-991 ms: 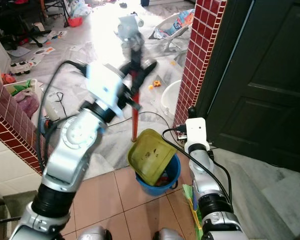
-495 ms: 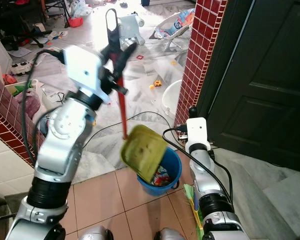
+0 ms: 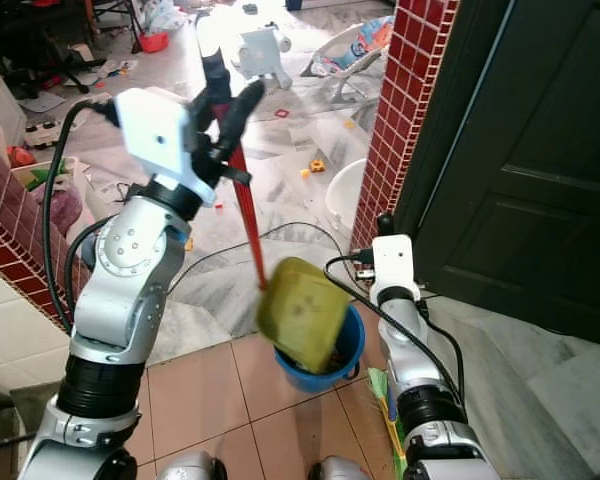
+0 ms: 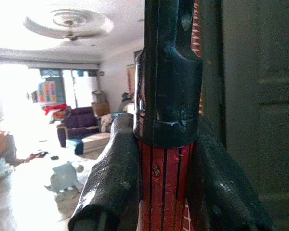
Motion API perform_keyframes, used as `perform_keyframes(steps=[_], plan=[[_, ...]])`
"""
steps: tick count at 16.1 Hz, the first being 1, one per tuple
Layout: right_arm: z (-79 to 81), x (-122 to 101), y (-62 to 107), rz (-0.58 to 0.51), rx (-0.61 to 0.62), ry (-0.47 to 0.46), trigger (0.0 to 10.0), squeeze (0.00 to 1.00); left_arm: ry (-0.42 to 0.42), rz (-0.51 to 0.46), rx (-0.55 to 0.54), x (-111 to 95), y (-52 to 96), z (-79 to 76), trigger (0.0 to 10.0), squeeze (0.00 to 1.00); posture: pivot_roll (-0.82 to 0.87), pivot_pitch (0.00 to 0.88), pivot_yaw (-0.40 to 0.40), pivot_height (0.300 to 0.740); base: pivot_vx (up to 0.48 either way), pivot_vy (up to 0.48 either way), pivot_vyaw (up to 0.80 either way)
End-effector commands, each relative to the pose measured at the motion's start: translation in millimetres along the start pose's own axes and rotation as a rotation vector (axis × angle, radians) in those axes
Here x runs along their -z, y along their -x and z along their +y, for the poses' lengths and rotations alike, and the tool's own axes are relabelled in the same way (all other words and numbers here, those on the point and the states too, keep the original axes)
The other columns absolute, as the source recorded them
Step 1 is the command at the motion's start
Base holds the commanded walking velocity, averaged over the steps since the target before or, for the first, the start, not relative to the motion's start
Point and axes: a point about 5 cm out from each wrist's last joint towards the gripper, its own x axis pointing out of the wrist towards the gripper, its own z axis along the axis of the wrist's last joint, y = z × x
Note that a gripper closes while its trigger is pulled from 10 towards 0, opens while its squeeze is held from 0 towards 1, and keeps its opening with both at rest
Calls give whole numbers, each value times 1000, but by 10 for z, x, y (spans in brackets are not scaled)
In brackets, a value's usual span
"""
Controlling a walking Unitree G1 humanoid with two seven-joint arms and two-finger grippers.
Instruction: Sweep floor
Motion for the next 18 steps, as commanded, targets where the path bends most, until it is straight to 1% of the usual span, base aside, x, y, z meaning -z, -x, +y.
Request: perform_keyframes(steps=[1, 2, 3, 4, 5, 6, 8, 9, 10, 11, 12, 13, 15, 16, 17, 18], plan=[[21, -27, -20, -7, -8, -3, 10000, 0, -25, -124, -86, -267, -42, 157, 10000, 0, -57, 0, 26, 740, 0, 0, 0], [21, -25, -21, -6, -9, -2, 10000, 0, -52, -179, -179, -392, -68, 319, 10000, 0, -56, 0, 25, 740, 0, 0, 0], [24, -25, -21, -7, -11, -1, 10000, 0, -84, -217, -231, -491, -86, 423, 10000, 0, -56, 0, 25, 740, 0, 0, 0], [27, -25, -22, -6, -12, -1, 10000, 0, -100, -239, -259, -557, -102, 490, 10000, 0, -54, 0, 24, 740, 0, 0, 0], [39, -32, -31, -8, -16, -2, 10000, 0, -149, -277, -310, -698, -135, 659, 10000, 0, -51, 0, 22, 740, 0, 0, 0], [41, -32, -32, -8, -16, -3, 10000, 0, -170, -278, -321, -712, -135, 699, 10000, 0, -50, 0, 22, 740, 0, 0, 0], [49, -39, -39, -10, -19, -4, 10000, 0, -250, -244, -362, -665, -94, 832, 10000, 0, -49, 0, 22, 740, 0, 0, 0], [49, -39, -39, -10, -19, -5, 10000, 0, -307, -183, -392, -534, -5, 937, 10000, 0, -49, 0, 22, 740, 0, 0, 0], [49, -38, -38, -10, -19, -6, 10000, 0, -331, -154, -405, -456, 49, 978, 10000, 0, -49, 0, 22, 740, 0, 0, 0], [44, -33, -32, -11, -20, -6, 10000, 0, -365, -69, -415, -249, 158, 1004, 10000, 0, -47, 0, 18, 740, 0, 0, 0], [40, -28, -27, -10, -21, -6, 10000, 0, -389, 21, -409, -18, 297, 987, 10000, 0, -47, 0, 15, 740, 0, 0, 0], [38, -25, -27, -10, -22, -5, 10000, 0, -403, 61, -399, 100, 374, 966, 10000, 0, -47, 0, 14, 740, 0, 0, 0], [37, -25, -30, -10, -25, -4, 10000, 0, -399, 157, -372, 367, 542, 918, 10000, 0, -48, 0, 12, 740, 0, 0, 0], [36, -27, -32, -10, -26, -3, 10000, 0, -367, 213, -331, 521, 632, 870, 10000, 0, -50, 0, 10, 740, 0, 0, 0], [35, -32, -36, -11, -28, -2, 10000, 0, -281, 280, -232, 703, 728, 778, 10000, 0, -54, 0, 10, 740, 0, 0, 0], [36, -35, -36, -13, -29, -2, 10000, 0, -181, 381, -40, 929, 831, 570, 10000, 0, -55, 0, 12, 740, 0, 0, 0]])
